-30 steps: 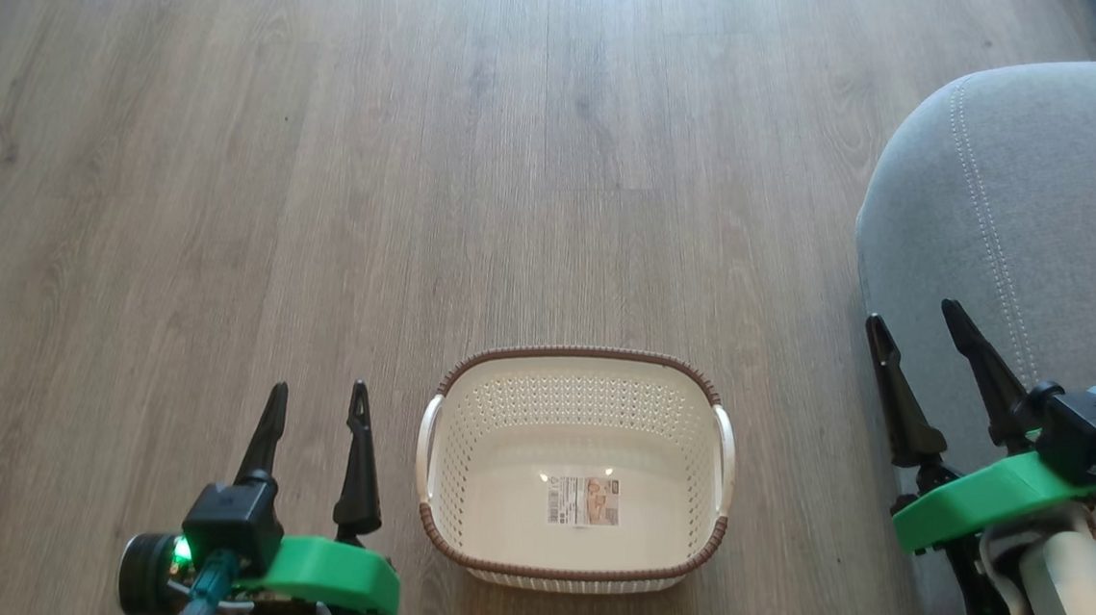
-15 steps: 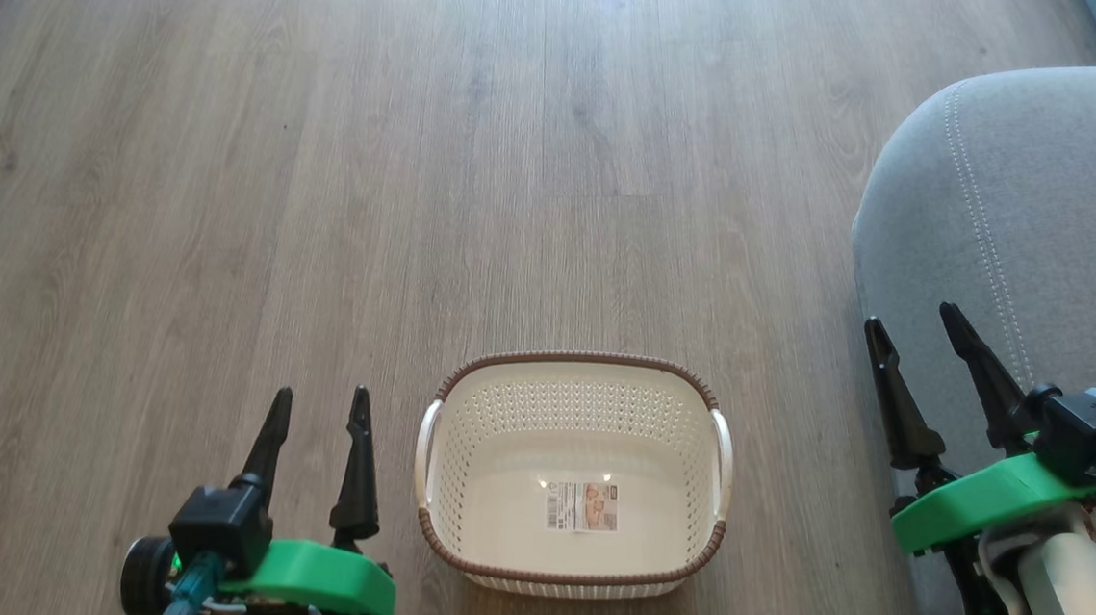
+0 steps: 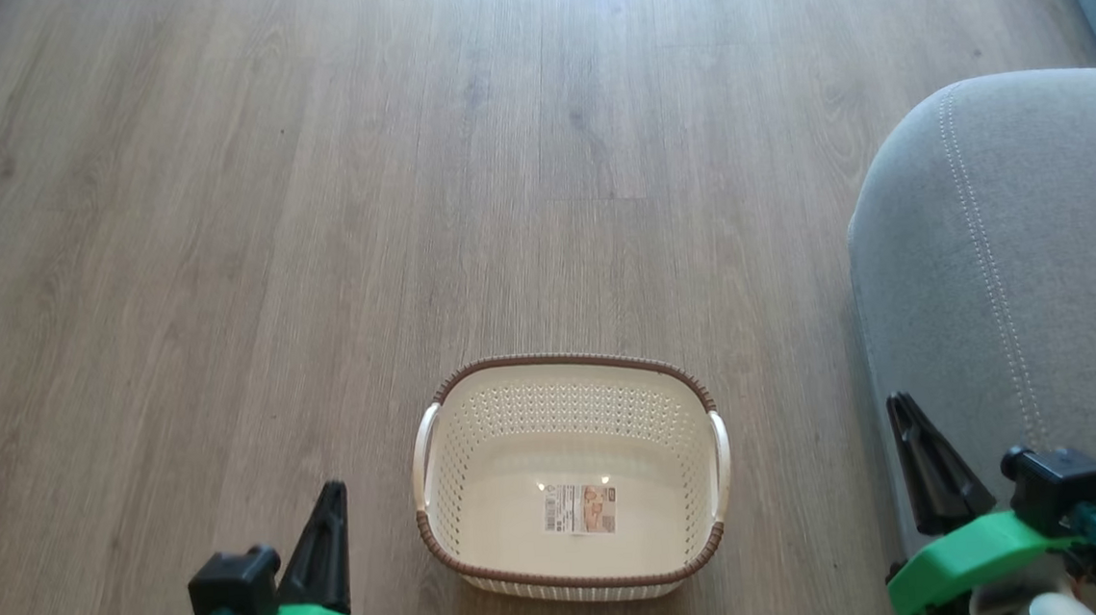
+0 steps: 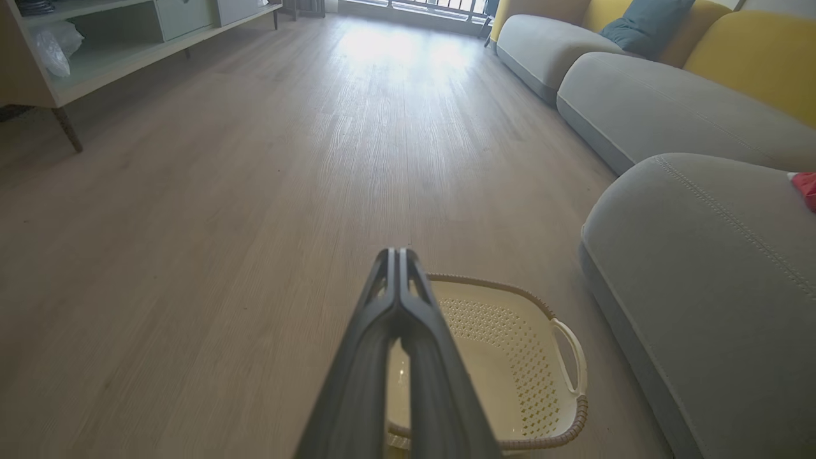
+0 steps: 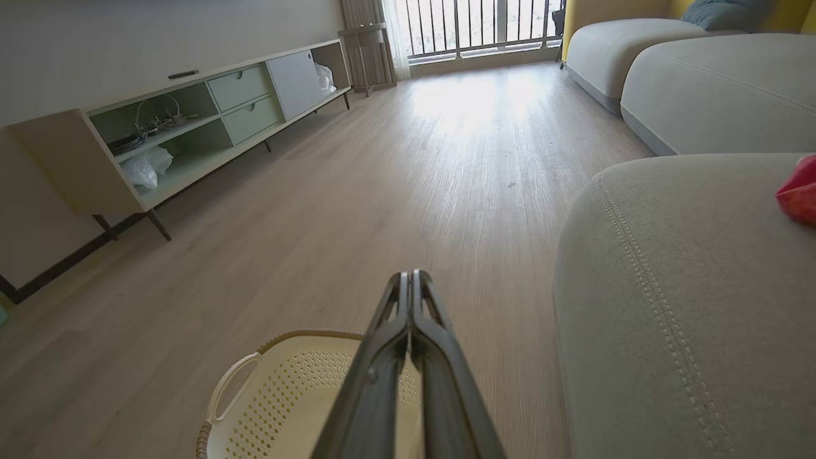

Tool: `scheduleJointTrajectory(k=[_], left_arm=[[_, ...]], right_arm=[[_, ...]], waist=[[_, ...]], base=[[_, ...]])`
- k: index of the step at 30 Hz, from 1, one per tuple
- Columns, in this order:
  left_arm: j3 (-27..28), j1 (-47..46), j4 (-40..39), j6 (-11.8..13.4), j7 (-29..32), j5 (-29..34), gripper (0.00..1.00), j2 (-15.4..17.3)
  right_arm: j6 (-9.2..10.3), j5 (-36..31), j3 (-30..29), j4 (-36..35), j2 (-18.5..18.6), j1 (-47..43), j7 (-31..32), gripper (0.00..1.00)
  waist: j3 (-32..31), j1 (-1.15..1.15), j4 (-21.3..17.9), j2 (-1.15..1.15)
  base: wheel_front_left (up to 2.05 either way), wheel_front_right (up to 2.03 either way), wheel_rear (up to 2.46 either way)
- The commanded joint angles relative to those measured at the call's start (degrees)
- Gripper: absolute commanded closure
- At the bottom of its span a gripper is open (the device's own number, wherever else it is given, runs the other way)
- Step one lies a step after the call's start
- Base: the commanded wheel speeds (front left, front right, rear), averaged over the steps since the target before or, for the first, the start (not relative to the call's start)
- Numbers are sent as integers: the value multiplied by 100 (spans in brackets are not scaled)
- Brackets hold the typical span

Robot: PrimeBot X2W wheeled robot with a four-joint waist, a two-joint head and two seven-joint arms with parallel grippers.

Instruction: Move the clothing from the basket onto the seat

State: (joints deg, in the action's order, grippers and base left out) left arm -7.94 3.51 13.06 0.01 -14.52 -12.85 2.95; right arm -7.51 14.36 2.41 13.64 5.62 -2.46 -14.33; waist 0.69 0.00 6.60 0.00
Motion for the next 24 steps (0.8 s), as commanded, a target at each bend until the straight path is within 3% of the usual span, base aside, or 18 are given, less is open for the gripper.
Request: scheduleJointTrajectory(k=[1, 24], left_arm=[[22, -173, -168, -17, 30, -179, 100, 5], [210, -321, -103, -150, 351, -1635, 100, 54]], right_arm=[[0, 169, -19, -171, -1, 150, 22, 100], [0, 1574, -139, -130, -21, 279, 364, 100]], waist=[[0, 0, -9, 0], [-9, 0, -126, 0]], base=[[0, 0, 0], [0, 0, 0]])
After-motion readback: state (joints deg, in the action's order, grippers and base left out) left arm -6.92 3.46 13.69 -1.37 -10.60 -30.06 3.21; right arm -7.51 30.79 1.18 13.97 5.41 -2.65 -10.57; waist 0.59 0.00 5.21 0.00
